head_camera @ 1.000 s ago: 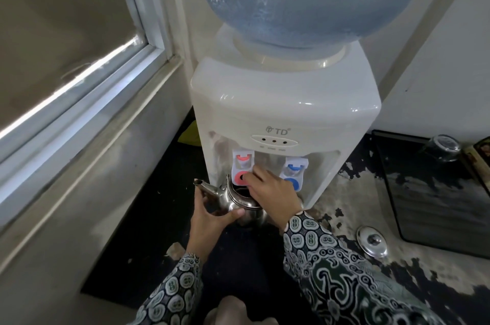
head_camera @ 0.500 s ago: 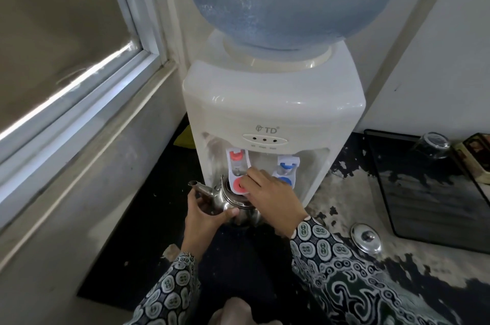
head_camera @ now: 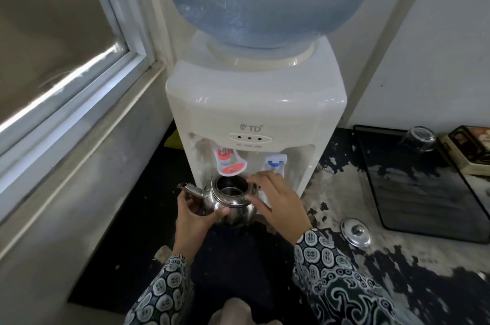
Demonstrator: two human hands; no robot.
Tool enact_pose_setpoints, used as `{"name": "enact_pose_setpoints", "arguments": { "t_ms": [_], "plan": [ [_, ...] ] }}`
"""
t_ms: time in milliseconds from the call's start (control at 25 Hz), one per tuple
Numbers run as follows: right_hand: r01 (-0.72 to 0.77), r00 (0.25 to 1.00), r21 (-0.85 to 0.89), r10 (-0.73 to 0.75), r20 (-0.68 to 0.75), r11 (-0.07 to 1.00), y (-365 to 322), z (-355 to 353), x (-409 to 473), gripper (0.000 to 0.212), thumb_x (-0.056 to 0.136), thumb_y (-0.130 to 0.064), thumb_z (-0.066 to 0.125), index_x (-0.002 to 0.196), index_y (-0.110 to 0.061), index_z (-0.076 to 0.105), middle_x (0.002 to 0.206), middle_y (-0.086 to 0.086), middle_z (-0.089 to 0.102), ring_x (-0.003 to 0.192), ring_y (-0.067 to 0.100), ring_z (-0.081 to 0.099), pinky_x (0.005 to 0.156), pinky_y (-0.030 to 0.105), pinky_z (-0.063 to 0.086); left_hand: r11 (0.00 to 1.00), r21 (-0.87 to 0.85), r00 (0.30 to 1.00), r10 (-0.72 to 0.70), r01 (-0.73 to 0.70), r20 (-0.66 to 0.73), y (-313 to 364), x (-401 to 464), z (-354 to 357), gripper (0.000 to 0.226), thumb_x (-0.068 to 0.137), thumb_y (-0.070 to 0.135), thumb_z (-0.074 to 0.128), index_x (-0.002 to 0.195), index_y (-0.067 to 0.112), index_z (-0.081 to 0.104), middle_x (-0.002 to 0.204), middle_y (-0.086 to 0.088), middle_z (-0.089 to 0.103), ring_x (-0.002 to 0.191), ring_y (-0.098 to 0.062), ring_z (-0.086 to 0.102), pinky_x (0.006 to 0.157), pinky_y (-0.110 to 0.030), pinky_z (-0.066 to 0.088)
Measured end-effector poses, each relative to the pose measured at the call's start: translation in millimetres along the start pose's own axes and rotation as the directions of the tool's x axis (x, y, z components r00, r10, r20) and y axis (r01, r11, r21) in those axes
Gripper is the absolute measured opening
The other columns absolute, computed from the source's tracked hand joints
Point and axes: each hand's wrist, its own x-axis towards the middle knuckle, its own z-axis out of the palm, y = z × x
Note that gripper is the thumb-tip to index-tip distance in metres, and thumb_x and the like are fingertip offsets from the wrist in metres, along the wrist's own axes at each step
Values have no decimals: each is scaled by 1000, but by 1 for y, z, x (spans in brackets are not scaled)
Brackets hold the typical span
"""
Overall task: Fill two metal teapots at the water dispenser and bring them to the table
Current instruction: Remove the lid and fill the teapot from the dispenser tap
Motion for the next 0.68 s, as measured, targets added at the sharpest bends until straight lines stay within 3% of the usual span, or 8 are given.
{"name": "enact_pose_setpoints", "arguments": {
  "t_ms": [120, 240, 360, 560, 680],
  "plan": [
    [42, 998, -45, -39, 55, 998, 10, 9, -12, 18, 88, -33, 51, 103, -23, 55, 103, -3, 63, 92, 16, 60, 65, 37, 57, 1000, 15, 1000, 2, -2, -14, 0, 0, 0, 115, 39, 36, 93, 136, 22, 33, 128, -6, 55, 110, -16, 56, 97, -33, 43],
    [54, 996, -71, -49, 75, 996, 14, 12, -19, 17, 85, -28, 52, 99, -23, 59, 101, -6, 65, 91, 13, 57, 72, 32, 55, 1000, 30, 1000, 0, 0, -19, 2, -1, 1, 107, 47, 27, 92, 136, 21, 33, 128, -6, 54, 110, -17, 55, 99, -34, 43],
    [24, 996, -60, -19, 89, 998, 12, 12, -20, 18, 85, -28, 51, 100, -23, 59, 102, -6, 65, 91, 12, 59, 74, 28, 54, 999, 43, 1000, -17, 18, -25, 2, -2, 0, 118, 35, 41, 93, 135, 22, 33, 128, -6, 55, 112, -18, 56, 102, -38, 43],
    [-40, 993, 3, 39, 112, 999, 10, 11, -19, 20, 88, -29, 47, 99, -21, 62, 103, -7, 64, 91, 12, 61, 73, 28, 55, 998, 51, 999, -32, 33, -29, 4, -3, 1, 120, 33, 47, 89, 135, 22, 32, 129, -7, 55, 116, -20, 55, 104, -43, 43],
    [-73, 991, 30, 69, 110, 997, 6, 11, -19, 21, 88, -30, 45, 98, -22, 62, 103, -8, 64, 89, 9, 61, 69, 26, 55, 999, 46, 1000, -24, 25, -19, 4, -3, 0, 109, 44, 33, 93, 135, 21, 33, 128, -7, 55, 115, -19, 56, 103, -40, 44]
  ]
}}
